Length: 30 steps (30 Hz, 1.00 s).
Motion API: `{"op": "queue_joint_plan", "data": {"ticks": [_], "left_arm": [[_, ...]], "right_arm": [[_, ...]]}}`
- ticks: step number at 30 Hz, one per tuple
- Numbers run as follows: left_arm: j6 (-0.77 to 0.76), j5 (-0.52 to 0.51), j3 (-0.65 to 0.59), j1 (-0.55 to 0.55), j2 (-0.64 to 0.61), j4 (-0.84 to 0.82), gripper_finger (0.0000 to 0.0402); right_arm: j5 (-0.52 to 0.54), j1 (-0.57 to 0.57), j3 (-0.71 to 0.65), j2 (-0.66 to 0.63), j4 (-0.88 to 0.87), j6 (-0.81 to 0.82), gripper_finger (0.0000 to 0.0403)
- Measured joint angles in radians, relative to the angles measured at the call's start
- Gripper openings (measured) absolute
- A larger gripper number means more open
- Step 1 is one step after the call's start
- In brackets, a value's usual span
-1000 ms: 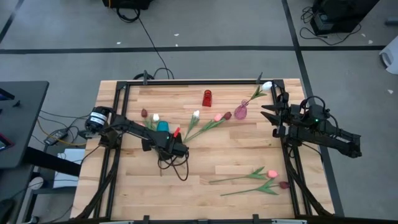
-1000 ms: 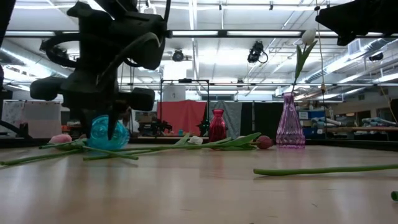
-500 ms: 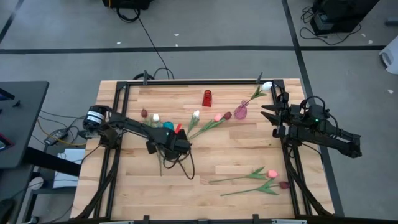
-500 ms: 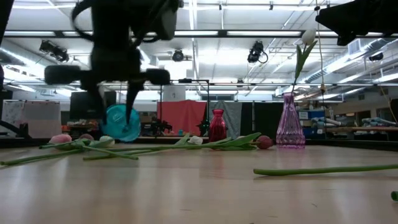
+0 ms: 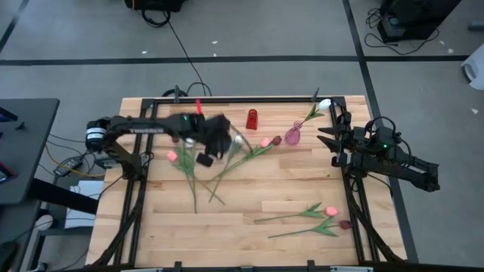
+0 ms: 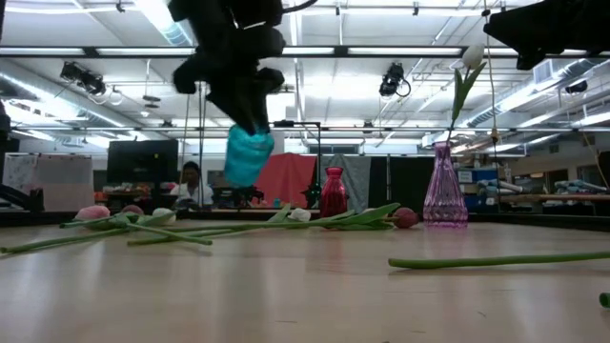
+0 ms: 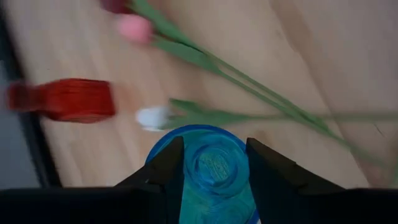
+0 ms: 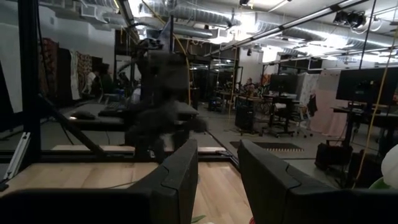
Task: Sort flowers into vase by color
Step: Adjust the blue vase
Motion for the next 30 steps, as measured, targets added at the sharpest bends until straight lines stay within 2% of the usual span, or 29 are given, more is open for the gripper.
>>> {"op": "queue_joint_plan", "data": {"ticks": [3, 7, 11, 14, 18, 20, 23, 28, 30], "left_arm": [[-0.027, 0.091, -0.008, 0.090, -0.007, 0.081, 0.0149], [-0.079, 0.259, -0.086, 0.191, -0.007, 0.298, 0.0149], [-0.099, 0.331, -0.198, 0.265, -0.007, 0.518, 0.0149], [-0.185, 0.418, -0.315, 0.323, -0.010, 0.756, 0.0149], [-0.334, 0.456, -0.491, 0.375, -0.012, 1.097, 0.0149], [-0.428, 0.439, -0.570, 0.394, -0.012, 1.260, 0.0152], [-0.559, 0.327, -0.655, 0.415, -0.013, 1.399, 0.0154], [-0.796, 0.217, -0.701, 0.438, -0.021, 1.378, 0.0155], [-0.833, 0.184, -0.701, 0.440, -0.022, 1.340, 0.0156]], "right_arm": [[-0.006, 0.000, 0.000, 0.000, 0.000, 0.000, 0.0128], [-0.023, 0.000, 0.000, 0.000, -0.001, 0.000, 0.0128], [-0.024, 0.000, 0.000, 0.000, -0.011, 0.000, 0.0128], [-0.024, 0.000, 0.000, 0.000, -0.016, 0.000, 0.0128], [-0.024, 0.000, 0.000, 0.000, -0.023, 0.002, 0.0128], [-0.024, 0.000, 0.000, 0.000, -0.023, 0.002, 0.0128], [-0.024, 0.000, 0.000, 0.000, -0.022, 0.003, 0.0128], [-0.024, 0.000, 0.000, 0.000, -0.013, 0.013, 0.0128], [-0.024, 0.000, 0.000, 0.000, -0.011, 0.013, 0.0128]]}}
